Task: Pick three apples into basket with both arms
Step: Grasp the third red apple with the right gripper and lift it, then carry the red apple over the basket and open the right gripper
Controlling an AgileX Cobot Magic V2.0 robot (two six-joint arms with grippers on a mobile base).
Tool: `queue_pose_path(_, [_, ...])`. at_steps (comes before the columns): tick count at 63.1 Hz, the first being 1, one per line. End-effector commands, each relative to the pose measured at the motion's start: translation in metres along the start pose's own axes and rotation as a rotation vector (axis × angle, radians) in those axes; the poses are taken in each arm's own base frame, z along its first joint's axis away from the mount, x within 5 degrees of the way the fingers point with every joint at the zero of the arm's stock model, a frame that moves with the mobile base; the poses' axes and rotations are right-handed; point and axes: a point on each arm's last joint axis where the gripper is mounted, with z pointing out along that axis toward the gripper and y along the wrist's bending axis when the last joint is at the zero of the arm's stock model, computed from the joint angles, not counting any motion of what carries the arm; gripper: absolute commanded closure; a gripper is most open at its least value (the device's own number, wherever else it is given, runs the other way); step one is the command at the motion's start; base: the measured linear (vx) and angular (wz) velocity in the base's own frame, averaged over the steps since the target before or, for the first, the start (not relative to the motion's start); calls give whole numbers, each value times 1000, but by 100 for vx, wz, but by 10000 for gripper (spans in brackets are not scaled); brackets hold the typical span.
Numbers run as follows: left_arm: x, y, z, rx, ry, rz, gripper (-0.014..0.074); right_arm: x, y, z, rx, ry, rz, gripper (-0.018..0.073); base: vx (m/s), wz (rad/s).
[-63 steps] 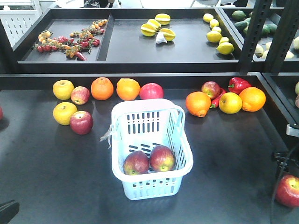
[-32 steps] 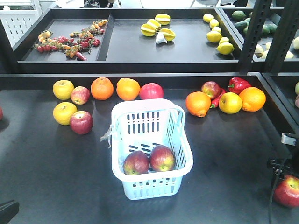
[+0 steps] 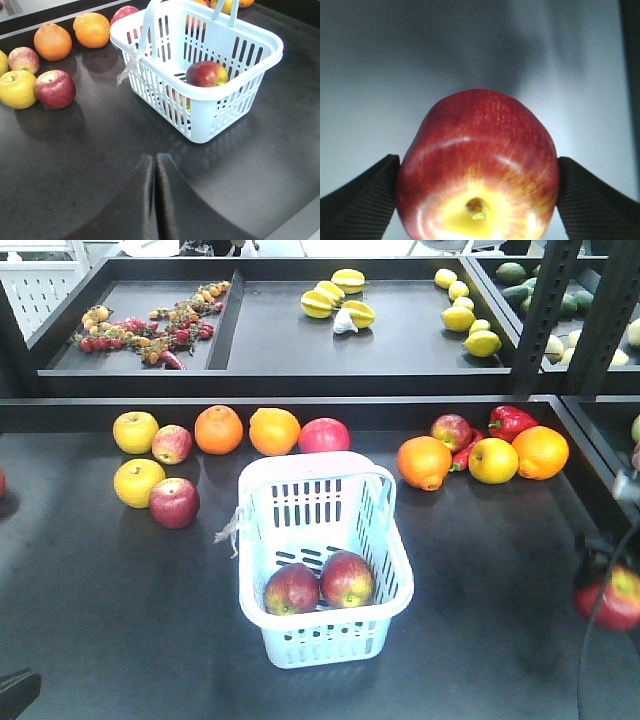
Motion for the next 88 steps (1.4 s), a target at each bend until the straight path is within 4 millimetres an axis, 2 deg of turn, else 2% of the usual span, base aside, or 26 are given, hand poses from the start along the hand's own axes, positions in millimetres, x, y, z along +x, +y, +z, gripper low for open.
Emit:
queue_pose_path(1, [-14, 1, -3, -11, -81, -19, 604, 2, 24, -50, -121, -119, -56, 394, 0, 0])
queue_pose_path(11, [-14, 1, -3, -11, -81, -19, 604, 17, 72, -90, -273, -204, -192, 393, 0, 0])
queue_pose_path(20, [-14, 1, -3, -11, -81, -19, 604, 34, 126, -109, -383, -247, -316, 393, 0, 0])
queue_pose_path(26, [-14, 1, -3, -11, -81, -19, 604, 43, 163, -105, -418, -261, -400, 393, 0, 0])
queue_pose_path(33, [-14, 1, -3, -11, -81, -19, 604, 48, 194, -93, -438, -277, -439, 393, 0, 0])
queue_pose_path(44, [-14, 1, -3, -11, -81, -19, 604, 54, 236, -60, -456, -286, -499, 391, 0, 0])
queue_pose_path(53, [-14, 1, -3, -11, -81, -19, 604, 50, 256, -40, -448, -292, -541, 374, 0, 0])
queue_pose_path(58, [-14, 1, -3, -11, -81, -19, 604, 46, 263, -34, -453, -281, -553, 330, 0, 0])
queue_pose_path(65, [-14, 1, -3, -11, -81, -19, 604, 39, 270, -25, -466, -252, -546, 186, 0, 0])
queue_pose_path(73, [-14, 1, -3, -11, -81, -19, 604, 34, 273, -24, -472, -251, -548, -3, 0, 0])
queue_pose_path(79, [-14, 1, -3, -11, -81, -19, 604, 34, 274, -25, -470, -256, -553, -105, 0, 0])
queue_pose_path(88, [-14, 1, -3, -11, -81, -19, 604, 33, 273, -25, -470, -256, -554, -150, 0, 0])
